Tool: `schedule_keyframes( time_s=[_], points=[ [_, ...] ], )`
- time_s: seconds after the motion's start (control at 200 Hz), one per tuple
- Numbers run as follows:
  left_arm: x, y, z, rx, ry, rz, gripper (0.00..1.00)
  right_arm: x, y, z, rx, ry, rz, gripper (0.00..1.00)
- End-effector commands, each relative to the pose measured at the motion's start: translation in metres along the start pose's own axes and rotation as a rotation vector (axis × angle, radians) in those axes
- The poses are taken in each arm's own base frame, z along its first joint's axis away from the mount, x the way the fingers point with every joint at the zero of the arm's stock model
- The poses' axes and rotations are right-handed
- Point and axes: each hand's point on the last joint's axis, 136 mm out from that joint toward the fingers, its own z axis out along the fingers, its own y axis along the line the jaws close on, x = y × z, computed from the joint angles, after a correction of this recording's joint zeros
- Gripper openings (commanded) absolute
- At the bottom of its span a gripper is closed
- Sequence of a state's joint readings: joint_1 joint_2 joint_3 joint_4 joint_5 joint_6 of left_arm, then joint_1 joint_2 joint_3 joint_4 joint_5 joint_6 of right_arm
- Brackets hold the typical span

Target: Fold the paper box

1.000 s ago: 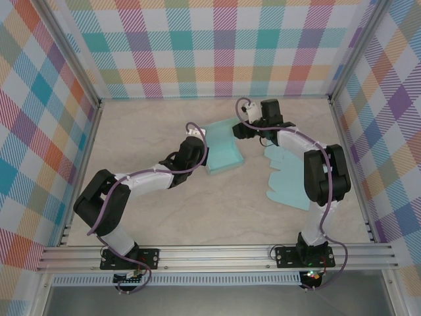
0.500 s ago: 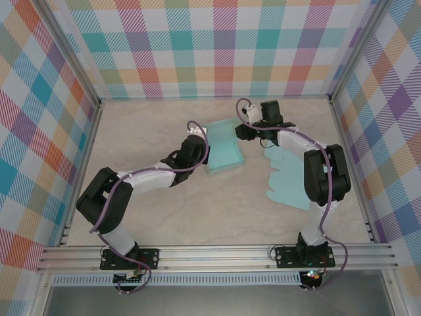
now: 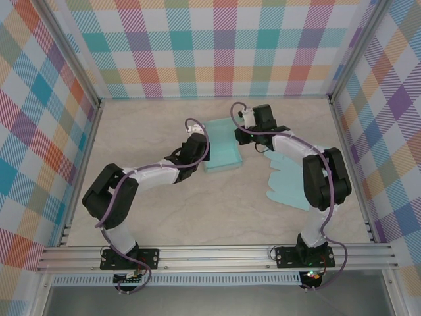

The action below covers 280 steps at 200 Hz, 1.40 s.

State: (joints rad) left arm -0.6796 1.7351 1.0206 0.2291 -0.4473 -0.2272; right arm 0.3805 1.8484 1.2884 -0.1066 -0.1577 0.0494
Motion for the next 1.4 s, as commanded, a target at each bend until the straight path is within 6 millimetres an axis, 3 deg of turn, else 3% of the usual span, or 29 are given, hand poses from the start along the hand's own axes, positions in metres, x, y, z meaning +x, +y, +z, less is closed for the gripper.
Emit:
schedule_keyframes(
  time_s=[0.0, 0.445, 0.68, 0.93, 1.11, 1.395],
  points=[
    [-0.011, -0.015, -0.002, 0.012, -0.023, -0.065, 0.00, -0.006, 0.019, -0.006, 0.005, -0.028, 0.042, 0.06],
    [-0.002, -0.018, 0.001, -0.017, -0.063, -0.150, 0.00, -0.003, 0.043, -0.010, 0.049, -0.143, 0.026, 0.02],
    [-0.019, -0.032, 0.010, 0.006, -0.091, -0.171, 0.00, -0.025, 0.044, -0.013, 0.084, -0.243, -0.008, 0.00],
    [-0.032, -0.045, 0.021, 0.027, -0.116, -0.162, 0.00, -0.048, 0.036, -0.002, 0.145, -0.300, -0.069, 0.00],
    [-0.022, -0.046, 0.027, 0.033, -0.104, -0.178, 0.00, -0.044, 0.033, 0.008, 0.149, -0.312, -0.036, 0.01],
    [-0.003, -0.038, 0.026, 0.017, -0.069, -0.181, 0.00, -0.017, 0.041, 0.018, 0.156, -0.297, 0.012, 0.03]
  ],
)
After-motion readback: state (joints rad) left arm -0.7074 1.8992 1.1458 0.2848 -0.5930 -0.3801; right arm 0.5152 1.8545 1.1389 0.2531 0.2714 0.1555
